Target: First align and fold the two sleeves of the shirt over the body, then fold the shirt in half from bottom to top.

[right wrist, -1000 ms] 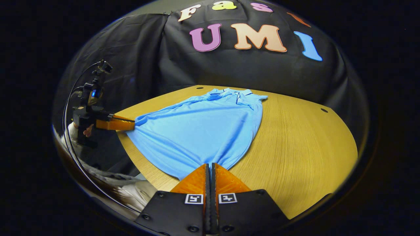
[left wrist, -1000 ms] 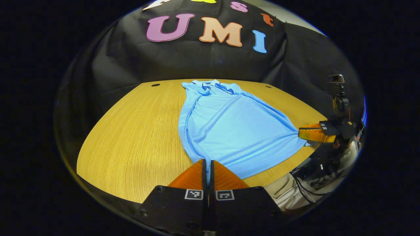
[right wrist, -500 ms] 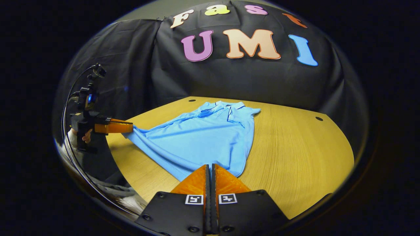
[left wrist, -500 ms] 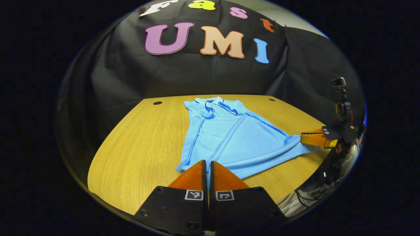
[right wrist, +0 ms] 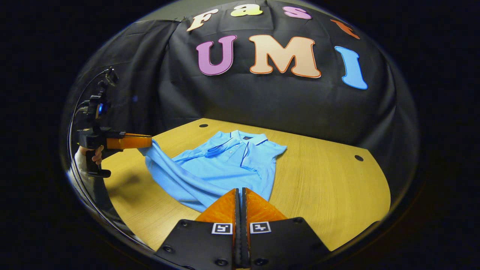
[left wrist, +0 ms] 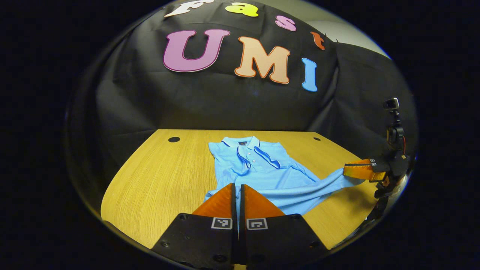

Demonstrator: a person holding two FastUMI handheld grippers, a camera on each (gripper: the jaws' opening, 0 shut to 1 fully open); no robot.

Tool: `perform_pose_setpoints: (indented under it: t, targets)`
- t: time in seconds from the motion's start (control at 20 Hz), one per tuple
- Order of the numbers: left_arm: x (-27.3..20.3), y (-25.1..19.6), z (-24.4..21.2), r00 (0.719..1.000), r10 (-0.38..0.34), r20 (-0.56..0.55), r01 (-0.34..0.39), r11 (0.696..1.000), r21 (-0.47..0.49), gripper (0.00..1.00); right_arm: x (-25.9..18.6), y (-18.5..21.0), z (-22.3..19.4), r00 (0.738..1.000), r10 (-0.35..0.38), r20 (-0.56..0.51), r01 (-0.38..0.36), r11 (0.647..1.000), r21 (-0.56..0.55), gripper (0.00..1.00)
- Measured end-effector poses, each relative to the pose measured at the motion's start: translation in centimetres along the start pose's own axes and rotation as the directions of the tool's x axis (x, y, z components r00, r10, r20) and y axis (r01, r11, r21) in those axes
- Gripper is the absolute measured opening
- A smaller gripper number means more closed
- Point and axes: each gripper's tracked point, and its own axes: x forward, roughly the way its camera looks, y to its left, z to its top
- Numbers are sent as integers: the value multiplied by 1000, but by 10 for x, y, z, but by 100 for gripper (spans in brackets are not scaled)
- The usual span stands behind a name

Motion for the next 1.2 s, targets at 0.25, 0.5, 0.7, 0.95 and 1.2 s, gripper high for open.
perform_pose_setpoints:
  t: [0.25, 0.5, 0.7, 0.95, 1.2]
  targets:
    - [53, 16, 36, 999, 30, 33, -30, 1000, 1, 0, 52, -29, 27, 999, -35, -29, 37, 997, 65, 2]
    - [108, 37, 54, 996, 86, 39, -85, 996, -15, 0, 103, -53, 55, 996, -63, -62, 68, 994, 87, 2]
    - [148, 53, 72, 992, 119, 40, -119, 993, -5, 0, 147, -69, 82, 993, -105, -46, 108, 992, 72, 0]
    - [199, 81, 86, 976, 206, 63, -207, 978, 2, 0, 207, -95, 86, 982, -184, -32, 187, 977, 106, 2]
    - [242, 99, 64, 958, 284, 37, -284, 959, -9, 0, 249, -104, 74, 976, -218, -22, 218, 963, 159, 2]
